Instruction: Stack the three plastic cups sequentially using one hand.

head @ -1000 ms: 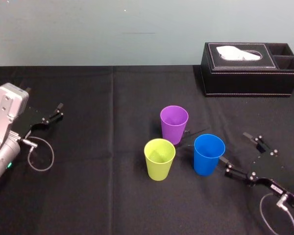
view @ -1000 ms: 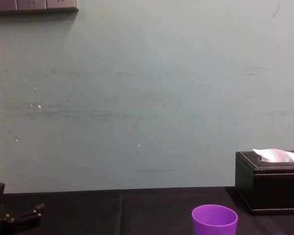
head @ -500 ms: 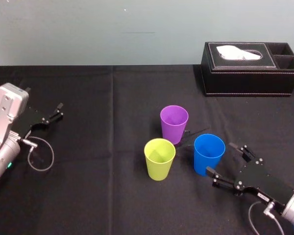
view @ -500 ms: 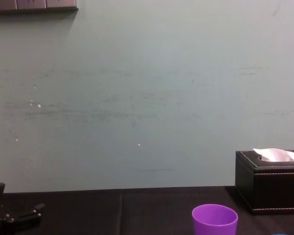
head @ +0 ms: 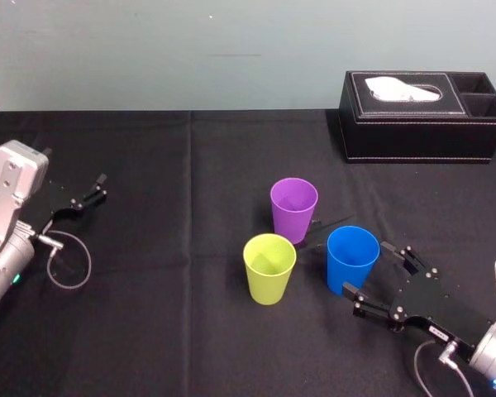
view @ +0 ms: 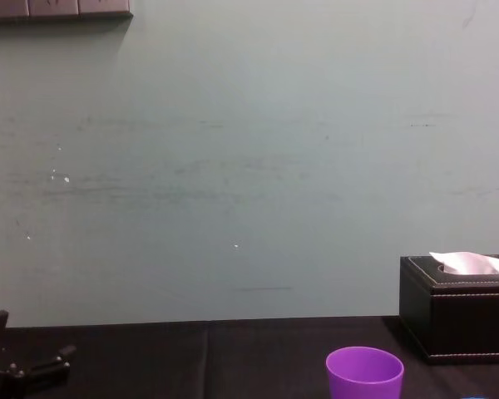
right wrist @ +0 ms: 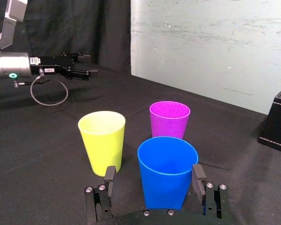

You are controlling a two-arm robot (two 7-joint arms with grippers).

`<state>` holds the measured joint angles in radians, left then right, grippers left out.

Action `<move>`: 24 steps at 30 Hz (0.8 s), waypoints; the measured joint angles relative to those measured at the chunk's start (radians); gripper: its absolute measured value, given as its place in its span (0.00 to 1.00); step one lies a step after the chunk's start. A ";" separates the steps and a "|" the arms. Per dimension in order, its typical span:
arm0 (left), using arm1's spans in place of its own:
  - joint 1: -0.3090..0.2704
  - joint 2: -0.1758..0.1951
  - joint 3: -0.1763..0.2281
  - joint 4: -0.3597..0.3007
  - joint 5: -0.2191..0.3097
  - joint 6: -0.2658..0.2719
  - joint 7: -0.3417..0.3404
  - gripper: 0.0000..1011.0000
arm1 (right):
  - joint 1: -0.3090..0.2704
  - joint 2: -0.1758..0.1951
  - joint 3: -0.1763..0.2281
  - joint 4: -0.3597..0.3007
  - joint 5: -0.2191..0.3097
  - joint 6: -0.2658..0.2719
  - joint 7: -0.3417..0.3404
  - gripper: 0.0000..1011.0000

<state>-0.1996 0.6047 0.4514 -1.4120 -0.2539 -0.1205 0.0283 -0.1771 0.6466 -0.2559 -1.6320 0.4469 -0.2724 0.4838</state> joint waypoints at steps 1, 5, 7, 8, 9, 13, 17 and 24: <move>0.000 0.000 0.000 0.000 0.000 0.000 0.000 1.00 | 0.000 -0.002 0.001 0.000 -0.001 0.000 0.001 0.99; 0.000 0.000 0.000 0.000 0.000 0.000 0.000 1.00 | -0.002 -0.012 0.010 0.001 -0.012 0.003 0.005 0.99; 0.000 0.000 0.000 0.000 0.000 0.000 0.000 1.00 | -0.004 -0.017 0.016 0.001 -0.016 0.003 0.008 0.99; 0.000 0.000 0.000 0.000 0.000 0.000 0.000 1.00 | -0.004 -0.018 0.018 0.001 -0.017 0.003 0.009 0.99; 0.000 0.000 0.000 0.000 0.000 0.000 0.000 1.00 | -0.004 -0.019 0.019 0.001 -0.018 0.003 0.010 0.99; 0.000 0.000 0.000 0.000 0.000 0.000 0.000 1.00 | -0.004 -0.029 0.026 0.005 -0.024 0.004 0.015 0.99; 0.000 0.000 0.000 0.000 0.000 0.000 0.000 1.00 | 0.000 -0.043 0.034 0.015 -0.030 0.010 0.021 0.99; 0.000 0.000 0.000 0.000 0.000 0.000 0.000 1.00 | 0.013 -0.062 0.042 0.033 -0.037 0.017 0.036 0.99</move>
<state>-0.1995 0.6047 0.4514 -1.4120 -0.2539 -0.1205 0.0283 -0.1644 0.5844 -0.2138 -1.5993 0.4096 -0.2558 0.5201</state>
